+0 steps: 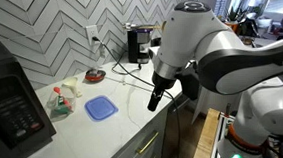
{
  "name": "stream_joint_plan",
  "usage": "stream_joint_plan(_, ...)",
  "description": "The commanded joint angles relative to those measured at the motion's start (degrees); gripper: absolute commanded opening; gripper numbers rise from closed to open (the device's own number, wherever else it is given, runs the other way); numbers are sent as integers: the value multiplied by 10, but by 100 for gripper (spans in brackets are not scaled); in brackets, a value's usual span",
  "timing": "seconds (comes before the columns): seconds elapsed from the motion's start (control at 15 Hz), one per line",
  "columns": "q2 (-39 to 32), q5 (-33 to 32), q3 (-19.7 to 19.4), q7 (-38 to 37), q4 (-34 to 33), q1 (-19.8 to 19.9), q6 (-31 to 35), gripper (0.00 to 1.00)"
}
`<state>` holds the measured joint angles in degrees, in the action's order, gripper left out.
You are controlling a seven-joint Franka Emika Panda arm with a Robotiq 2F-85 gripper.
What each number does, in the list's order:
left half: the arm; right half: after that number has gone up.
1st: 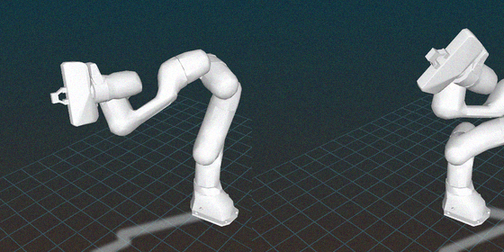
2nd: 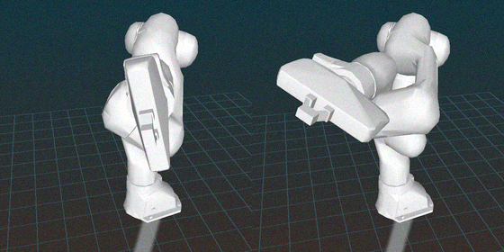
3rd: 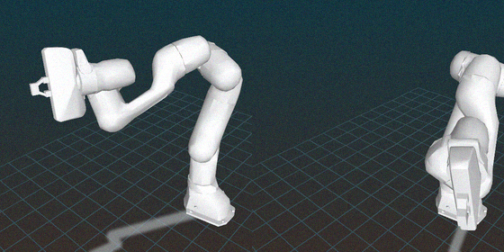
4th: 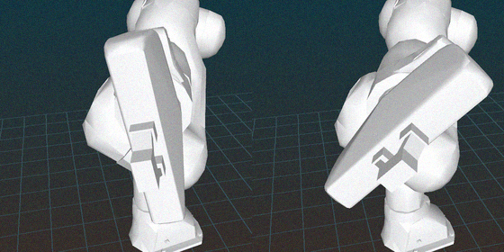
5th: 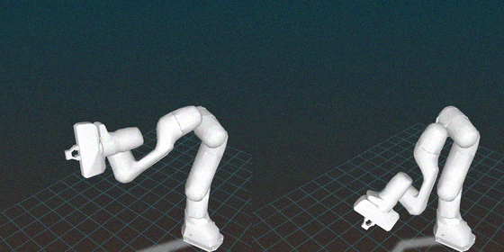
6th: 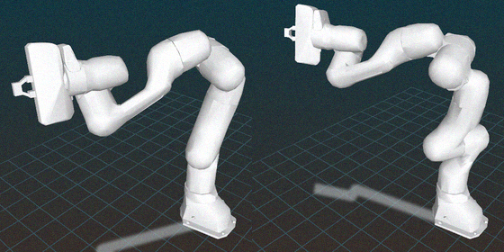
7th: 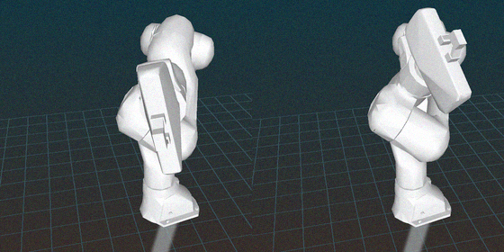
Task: Put the orange and white spoon in the silver cutlery holder on the right
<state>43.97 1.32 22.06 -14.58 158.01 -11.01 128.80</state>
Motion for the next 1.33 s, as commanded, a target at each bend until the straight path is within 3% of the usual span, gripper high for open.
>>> stream_joint_plan(0.0,-3,-9,-9,-6,4,-9,-2,100)
stream_joint_plan(0.47,-2,-16,-17,-92,-19,74,145,100)
stream_joint_plan(0.87,-42,4,-67,-59,-26,112,287,100)
stream_joint_plan(0.93,-52,13,-82,-48,-27,104,301,100)
stream_joint_plan(1.0,-25,1,-61,-64,-22,112,274,100)
stream_joint_plan(1.27,-30,1,-64,-61,-23,112,279,100)
